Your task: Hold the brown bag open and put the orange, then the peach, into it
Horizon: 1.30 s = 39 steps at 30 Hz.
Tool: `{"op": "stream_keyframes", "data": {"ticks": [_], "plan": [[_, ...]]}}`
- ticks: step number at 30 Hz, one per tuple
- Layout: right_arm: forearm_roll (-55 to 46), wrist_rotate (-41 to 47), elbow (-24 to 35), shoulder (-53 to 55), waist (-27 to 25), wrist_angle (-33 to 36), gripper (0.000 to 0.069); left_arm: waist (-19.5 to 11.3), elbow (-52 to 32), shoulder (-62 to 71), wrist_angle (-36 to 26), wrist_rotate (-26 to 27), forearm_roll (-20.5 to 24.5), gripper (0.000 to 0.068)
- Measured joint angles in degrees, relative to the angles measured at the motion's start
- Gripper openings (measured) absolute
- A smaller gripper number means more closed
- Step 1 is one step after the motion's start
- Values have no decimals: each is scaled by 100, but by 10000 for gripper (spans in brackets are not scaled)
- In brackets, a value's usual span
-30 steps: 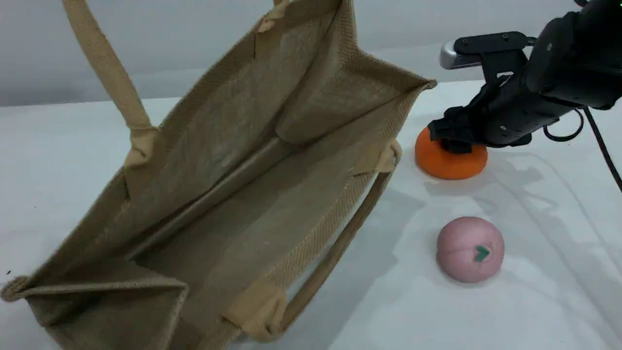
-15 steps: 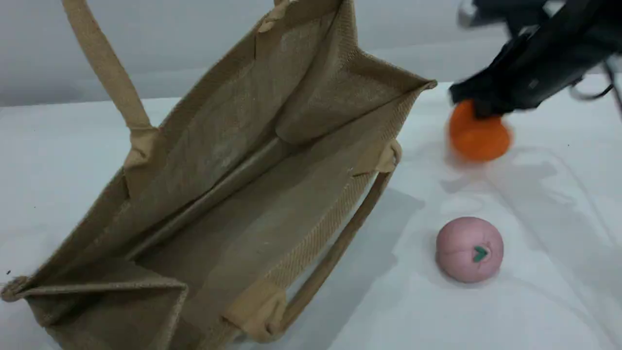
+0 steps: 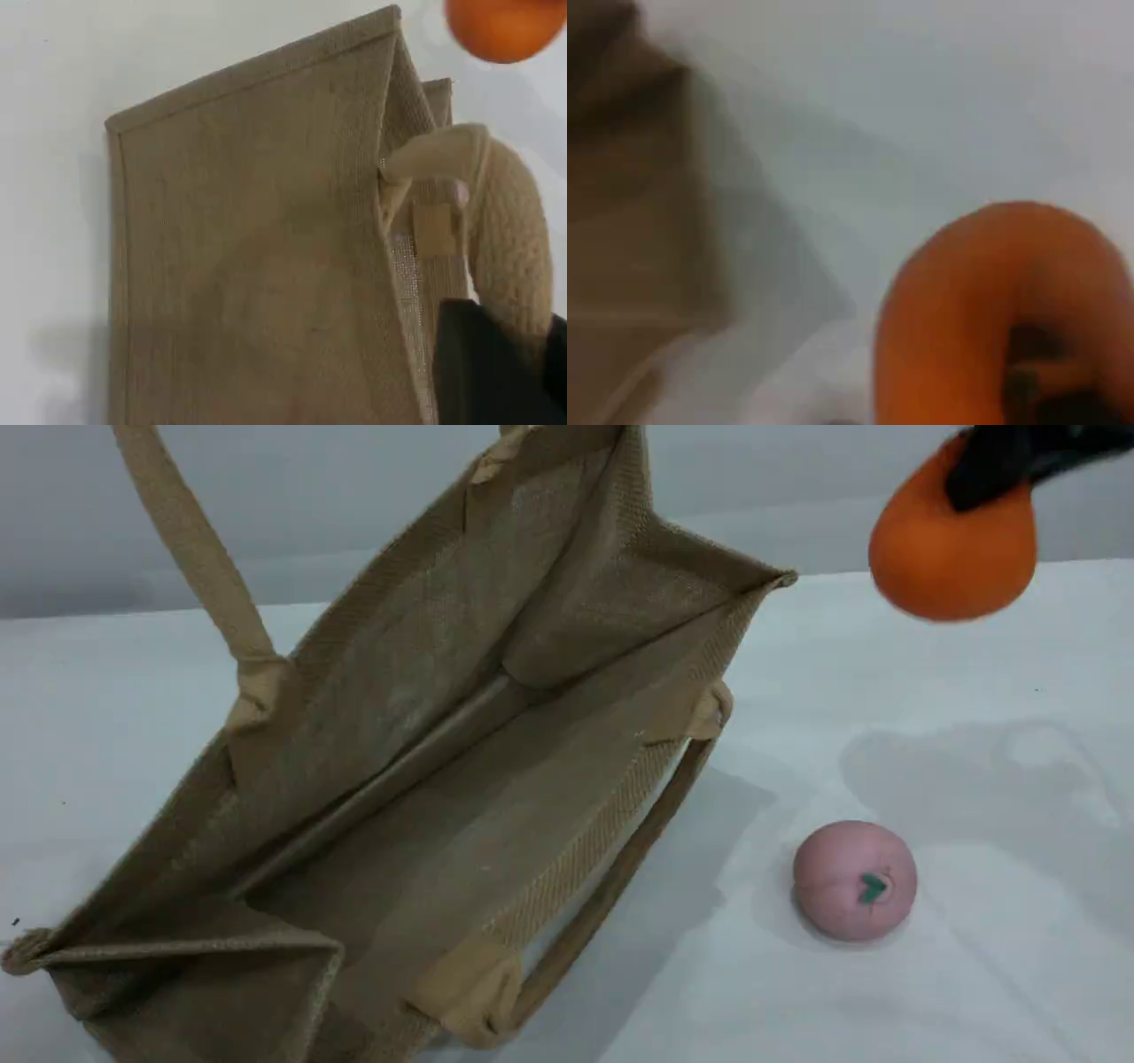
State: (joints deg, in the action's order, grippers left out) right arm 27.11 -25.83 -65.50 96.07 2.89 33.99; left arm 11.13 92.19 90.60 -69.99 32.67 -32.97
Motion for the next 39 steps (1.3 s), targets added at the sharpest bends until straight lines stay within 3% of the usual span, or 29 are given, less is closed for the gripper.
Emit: {"op": "stream_keyframes", "data": {"ticks": [5,9,15,26,34,39], "plan": [[807,-622,186,-594,230,925,29,0,0,0,0,129,0,84],[1747,-1319,590,-783,740,931,29,0,0,0,0,139,0,84],[3139,-2126,1076,-738,1784,36,29,0,0,0,0,139,7,84],[4815,-2824,1080,157,3210,-1759,29,0,0,0,4,145,7,84],[6598,-4274,999,1042,3798,-2628,34,0,0,0,4,150,7,84],[7282,-5273,537,1515,3787,-2426,47,0,0,0,4,150,7,84]]}}
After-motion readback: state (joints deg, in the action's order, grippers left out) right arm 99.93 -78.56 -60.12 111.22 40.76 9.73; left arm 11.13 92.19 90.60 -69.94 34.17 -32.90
